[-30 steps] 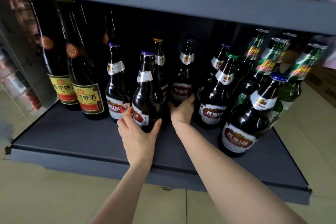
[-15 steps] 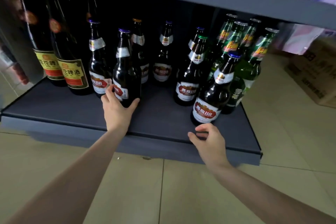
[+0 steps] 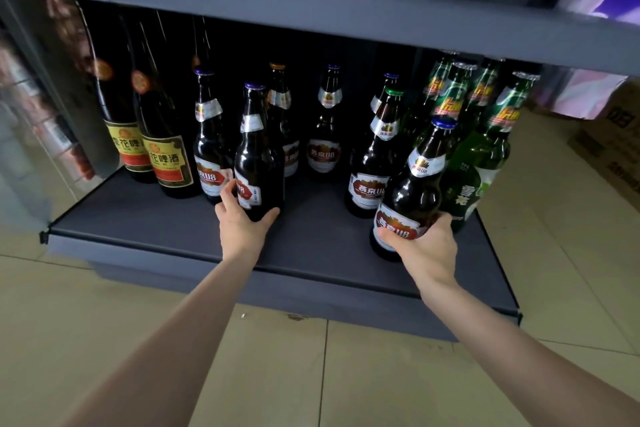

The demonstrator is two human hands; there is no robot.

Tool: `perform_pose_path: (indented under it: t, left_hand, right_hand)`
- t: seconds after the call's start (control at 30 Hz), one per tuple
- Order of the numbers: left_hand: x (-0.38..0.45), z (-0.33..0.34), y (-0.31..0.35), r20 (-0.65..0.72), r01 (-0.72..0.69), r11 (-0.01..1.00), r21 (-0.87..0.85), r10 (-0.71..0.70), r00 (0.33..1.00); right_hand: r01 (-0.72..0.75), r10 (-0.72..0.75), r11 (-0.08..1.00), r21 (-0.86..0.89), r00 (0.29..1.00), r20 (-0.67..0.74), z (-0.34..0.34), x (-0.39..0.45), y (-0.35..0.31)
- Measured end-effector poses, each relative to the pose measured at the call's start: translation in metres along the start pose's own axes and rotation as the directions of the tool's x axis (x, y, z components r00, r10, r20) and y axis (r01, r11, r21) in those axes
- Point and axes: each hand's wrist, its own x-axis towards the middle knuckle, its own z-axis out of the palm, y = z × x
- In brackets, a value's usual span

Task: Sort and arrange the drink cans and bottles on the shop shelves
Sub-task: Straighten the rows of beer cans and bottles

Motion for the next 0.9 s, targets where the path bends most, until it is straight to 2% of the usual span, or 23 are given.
perform_pose_path:
  t: [0.17, 0.27, 0.7, 0.9]
  left_hand:
    - [0.002, -0.003, -0.002, 0.01, 0.003, 0.998, -0.057, -0.003, 1.0]
    - [0.003, -0.005, -0.003, 0.03, -0.003, 0.998, -0.055, 0.005, 1.0]
    - [0.009, -0.014, -0.012, 0.1, -0.063, 0.996, -0.067, 0.069, 0.993]
    - [0.012, -0.014, -0.016, 0.109, -0.064, 0.997, -0.05, 0.069, 0.992]
  right_hand:
    - [0.074, -0.074, 0.997, 0.01, 0.986, 0.146, 0.019, -0.021, -0.016]
    - [0.099, -0.099, 0.995, 0.005, 0.977, 0.189, 0.043, -0.024, -0.027]
    - [0.117, -0.12, 0.992, 0.049, 0.991, 0.052, 0.108, -0.014, -0.058]
    - [0.119, -0.118, 0.993, -0.017, 0.992, 0.032, 0.119, -0.005, -0.065]
